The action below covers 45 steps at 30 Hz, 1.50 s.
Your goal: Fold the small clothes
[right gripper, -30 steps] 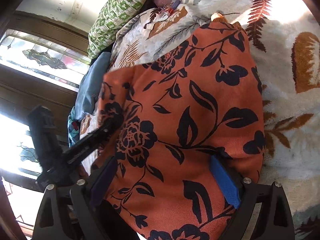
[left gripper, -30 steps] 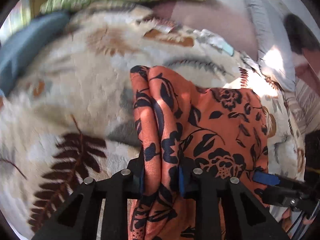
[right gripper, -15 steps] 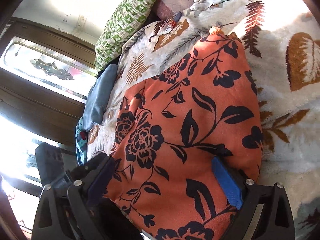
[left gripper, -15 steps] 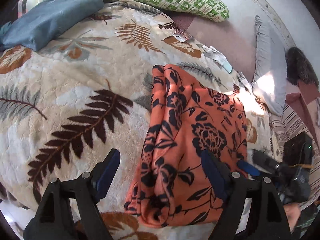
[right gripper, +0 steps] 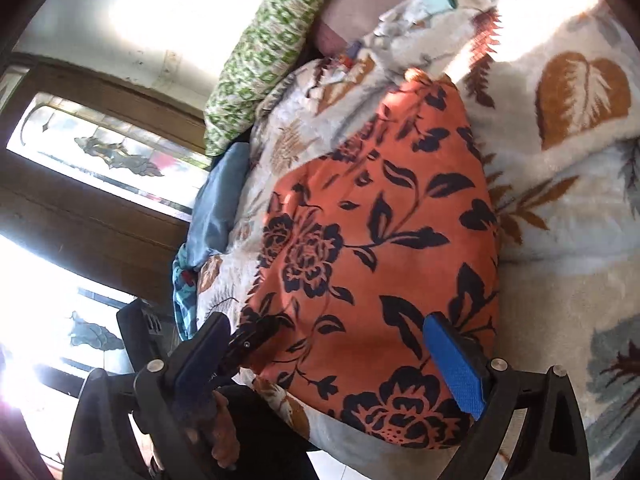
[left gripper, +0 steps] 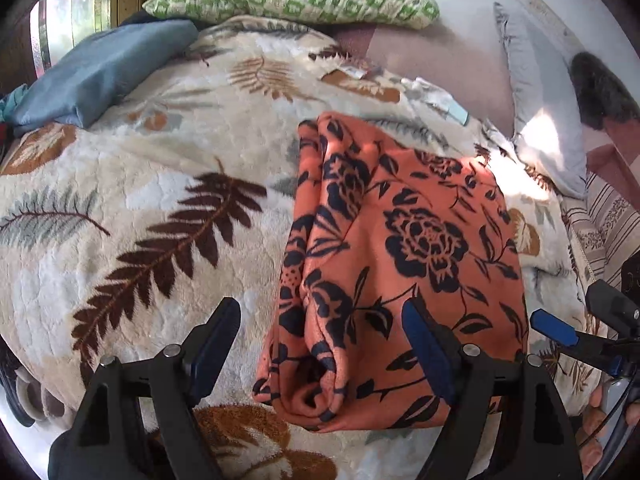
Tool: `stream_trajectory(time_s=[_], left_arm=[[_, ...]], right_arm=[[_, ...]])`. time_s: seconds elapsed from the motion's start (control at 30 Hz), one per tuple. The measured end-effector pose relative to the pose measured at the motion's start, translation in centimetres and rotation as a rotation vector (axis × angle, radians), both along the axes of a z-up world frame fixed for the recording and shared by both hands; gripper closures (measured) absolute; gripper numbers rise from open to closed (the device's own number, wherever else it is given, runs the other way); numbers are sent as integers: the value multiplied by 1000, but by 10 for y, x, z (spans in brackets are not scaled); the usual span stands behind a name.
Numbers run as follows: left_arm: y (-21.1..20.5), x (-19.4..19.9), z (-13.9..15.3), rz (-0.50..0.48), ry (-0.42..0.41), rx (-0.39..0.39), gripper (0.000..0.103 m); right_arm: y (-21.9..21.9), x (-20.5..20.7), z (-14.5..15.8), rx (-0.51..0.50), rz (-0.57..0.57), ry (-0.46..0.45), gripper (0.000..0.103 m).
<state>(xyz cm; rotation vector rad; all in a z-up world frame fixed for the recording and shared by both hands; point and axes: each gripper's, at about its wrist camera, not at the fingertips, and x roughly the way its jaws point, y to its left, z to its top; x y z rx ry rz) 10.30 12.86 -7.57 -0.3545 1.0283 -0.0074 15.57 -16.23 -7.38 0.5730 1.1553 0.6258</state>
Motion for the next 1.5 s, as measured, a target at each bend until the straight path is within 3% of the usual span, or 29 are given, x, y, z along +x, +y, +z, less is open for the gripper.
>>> stream_trajectory(time_s=[0.03, 0.1, 0.13, 0.23, 0.3, 0.4, 0.53, 0.6, 0.77, 0.83, 0.87, 0.9, 0.97, 1.07, 1.13, 1.37, 1.5], left_arm=[[-1, 3, -6, -10, 24, -3, 19], [-5, 13, -36, -43, 152, -19, 18], [-7, 12, -38, -41, 124, -8, 17], [-7, 7, -15, -78, 52, -6, 19], [-3, 5, 6, -78, -45, -20, 19], [10, 15, 22, -54, -93, -23, 19], [21, 46, -10, -57, 41, -115, 19], [18, 55, -33, -67, 118, -157, 19], [12, 55, -41, -120, 110, -272, 19], [8, 55, -41, -124, 106, -252, 19], [6, 56, -40, -126, 97, -241, 31], [4, 57, -38, -138, 95, -232, 52], [-2, 56, -30, -151, 80, -179, 70], [-25, 50, -8, -184, 24, 18, 75], [-40, 45, 9, -202, -19, 88, 76], [-73, 46, 88, -254, -215, 71, 76], [-98, 66, 100, -289, -238, 3, 75]], right_arm=[[2, 0, -1, -15, 15, -12, 4], [4, 4, -29, -69, 20, 74, 4], [2, 6, -38, -44, 7, 95, 4], [-2, 6, -20, -15, -33, 86, 5], [-10, 7, -5, -12, -45, 37, 4], [-34, 15, 3, -52, -113, -4, 4], [-64, 32, -25, -46, -189, 88, 4], [-63, 38, -42, 13, -170, 128, 4], [-50, 49, -74, 131, -133, 184, 4], [-42, 52, -75, 117, -119, 171, 6], [-36, 55, -72, 98, -91, 170, 20], [-31, 56, -73, 64, -74, 190, 38], [-25, 55, -74, -31, -67, 209, 51], [-16, 50, -55, -102, -50, 160, 63], [-9, 46, -33, -149, -24, 92, 65], [-38, 42, 54, -154, -33, -97, 65], [-76, 51, 85, -155, -64, -140, 66]])
